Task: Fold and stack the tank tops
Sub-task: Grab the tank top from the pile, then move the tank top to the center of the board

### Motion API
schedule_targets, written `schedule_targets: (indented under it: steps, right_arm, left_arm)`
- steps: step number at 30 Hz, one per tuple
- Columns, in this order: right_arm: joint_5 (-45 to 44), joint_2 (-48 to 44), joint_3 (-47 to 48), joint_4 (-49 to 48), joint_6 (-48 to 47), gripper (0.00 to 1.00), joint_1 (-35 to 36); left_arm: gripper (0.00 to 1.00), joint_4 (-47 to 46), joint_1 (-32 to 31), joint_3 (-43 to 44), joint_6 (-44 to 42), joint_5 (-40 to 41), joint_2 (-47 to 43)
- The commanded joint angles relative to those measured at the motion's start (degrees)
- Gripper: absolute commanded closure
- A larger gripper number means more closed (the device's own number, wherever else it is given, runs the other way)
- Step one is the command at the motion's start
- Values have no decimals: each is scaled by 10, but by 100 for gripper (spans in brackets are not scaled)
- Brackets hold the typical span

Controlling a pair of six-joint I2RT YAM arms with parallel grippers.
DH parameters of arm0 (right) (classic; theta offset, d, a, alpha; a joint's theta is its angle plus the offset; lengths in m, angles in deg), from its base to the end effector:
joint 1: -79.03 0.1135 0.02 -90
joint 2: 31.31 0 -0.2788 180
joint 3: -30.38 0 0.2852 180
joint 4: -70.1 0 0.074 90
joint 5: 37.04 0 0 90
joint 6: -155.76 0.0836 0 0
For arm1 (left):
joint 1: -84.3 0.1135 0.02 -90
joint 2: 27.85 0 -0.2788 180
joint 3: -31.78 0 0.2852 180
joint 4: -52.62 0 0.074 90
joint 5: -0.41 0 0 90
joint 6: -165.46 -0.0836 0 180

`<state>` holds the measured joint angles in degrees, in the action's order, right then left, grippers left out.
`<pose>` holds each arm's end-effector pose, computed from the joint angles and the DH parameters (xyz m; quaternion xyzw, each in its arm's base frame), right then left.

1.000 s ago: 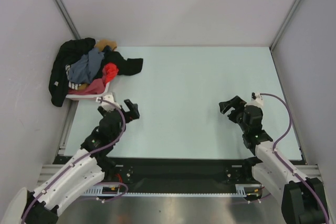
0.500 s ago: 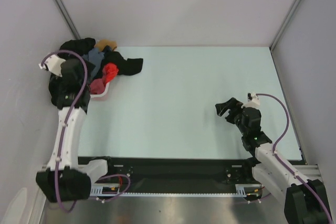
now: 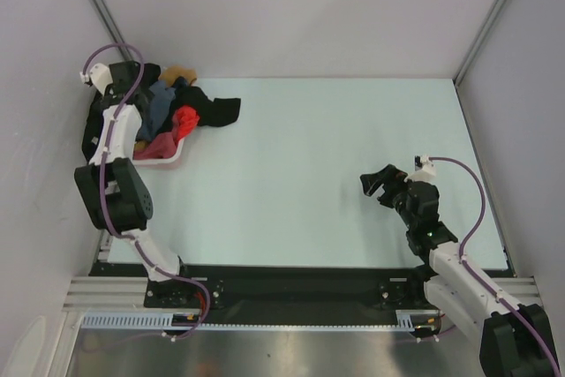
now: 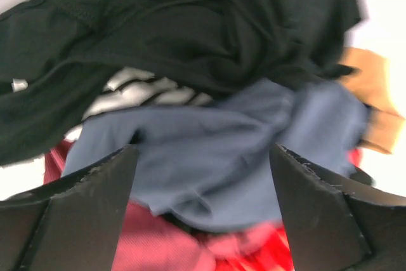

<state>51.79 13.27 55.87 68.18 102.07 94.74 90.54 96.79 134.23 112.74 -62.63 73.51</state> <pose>0.2329 0.0637 0.1694 0.1498 0.7906 0.2529 0.5371 0.4594 0.1406 0.3032 -0.4606 0.7450 0.1102 0.4698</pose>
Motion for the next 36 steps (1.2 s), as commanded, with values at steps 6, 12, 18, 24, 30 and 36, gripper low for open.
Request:
schedule_targets:
  steps: [6,12,18,24,30,36]
  right_arm:
    - [-3,-11,1,-19,-12,5,5]
    - [-3,-8,2,-20,-11,7,6]
    - [-8,-12,3,-18,-16,9,8]
    - [-8,-15,4,-17,-18,10,11]
    - [-13,-16,4,-18,-17,10,12]
    - [-24,-12,5,-13,-25,10,14]
  left_arm:
    - [97,56,14,53,-25,-25,52]
    - [100,-34,-24,-83,-5,-34,-135]
    - [100,-202,-91,-274,18,-57,-395]
    - [100,-296,-214,-273,-26,-75,-543]
    - [100,-330,-296,-244,45,-197,-548]
    - [100,-337,-510,-158,-56,-125,-450]
